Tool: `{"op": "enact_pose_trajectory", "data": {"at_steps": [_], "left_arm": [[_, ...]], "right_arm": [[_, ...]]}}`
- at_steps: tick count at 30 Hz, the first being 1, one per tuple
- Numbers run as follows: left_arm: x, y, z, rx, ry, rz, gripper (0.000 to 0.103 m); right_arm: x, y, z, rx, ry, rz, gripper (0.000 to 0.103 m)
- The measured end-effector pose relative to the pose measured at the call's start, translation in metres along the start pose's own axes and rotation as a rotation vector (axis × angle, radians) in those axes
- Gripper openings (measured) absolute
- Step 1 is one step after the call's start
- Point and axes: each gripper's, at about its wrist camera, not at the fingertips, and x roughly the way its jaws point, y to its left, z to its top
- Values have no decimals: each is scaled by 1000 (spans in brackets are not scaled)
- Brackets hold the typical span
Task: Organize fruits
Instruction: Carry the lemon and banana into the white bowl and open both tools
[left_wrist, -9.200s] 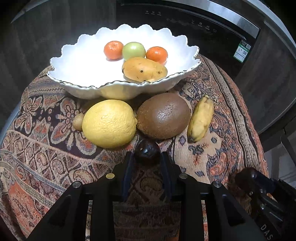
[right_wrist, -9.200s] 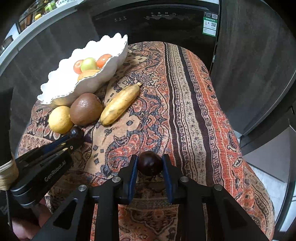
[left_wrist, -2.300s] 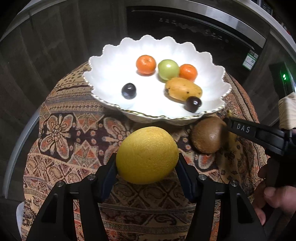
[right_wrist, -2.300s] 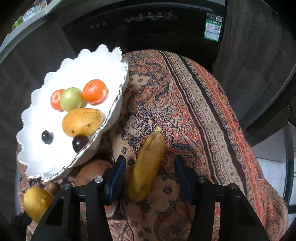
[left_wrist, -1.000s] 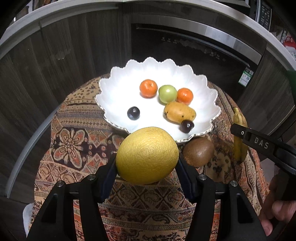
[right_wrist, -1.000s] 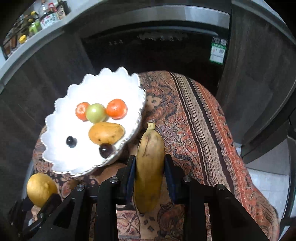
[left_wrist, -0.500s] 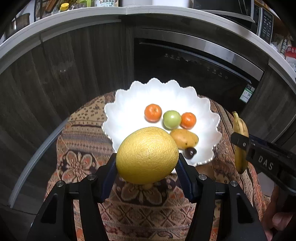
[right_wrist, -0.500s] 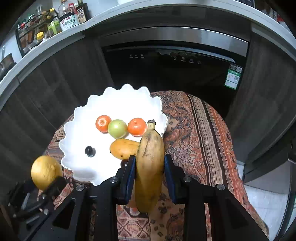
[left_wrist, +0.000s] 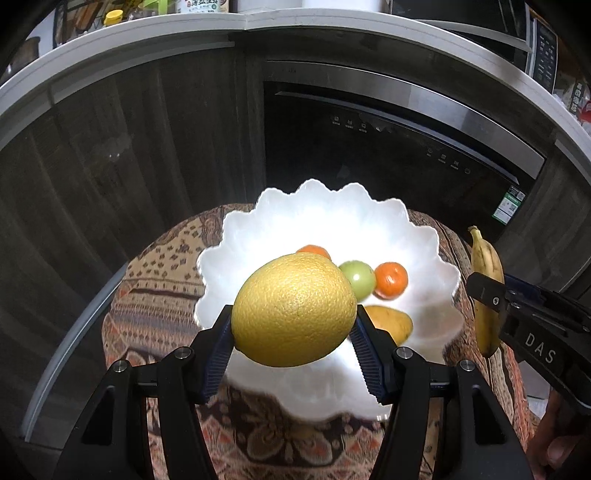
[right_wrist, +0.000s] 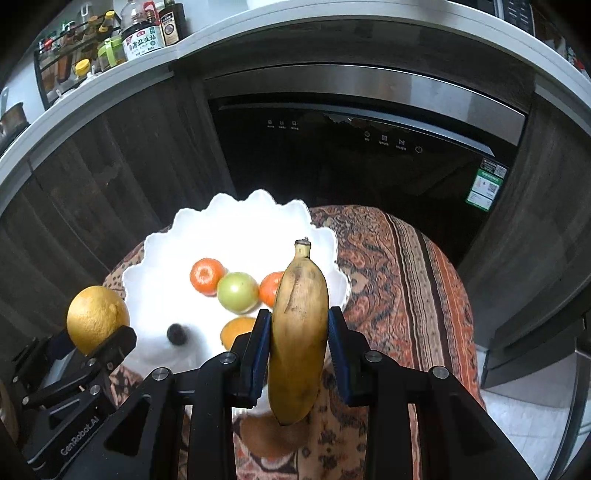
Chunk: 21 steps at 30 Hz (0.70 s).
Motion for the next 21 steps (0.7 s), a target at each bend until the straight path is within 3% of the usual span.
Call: {"op": "enact_pose_trajectory", "data": {"at_steps": [7, 19, 21], "left_arm": [[26, 4, 14, -3, 19, 6, 60], [54, 1, 9, -3, 80, -29, 62], [49, 0, 10, 6, 53, -16, 75]], "right_arm": [[24, 0, 14, -8, 18, -3, 32], [50, -2, 15, -28, 53, -9, 32], [46, -2, 15, -35, 33, -17, 34]]}}
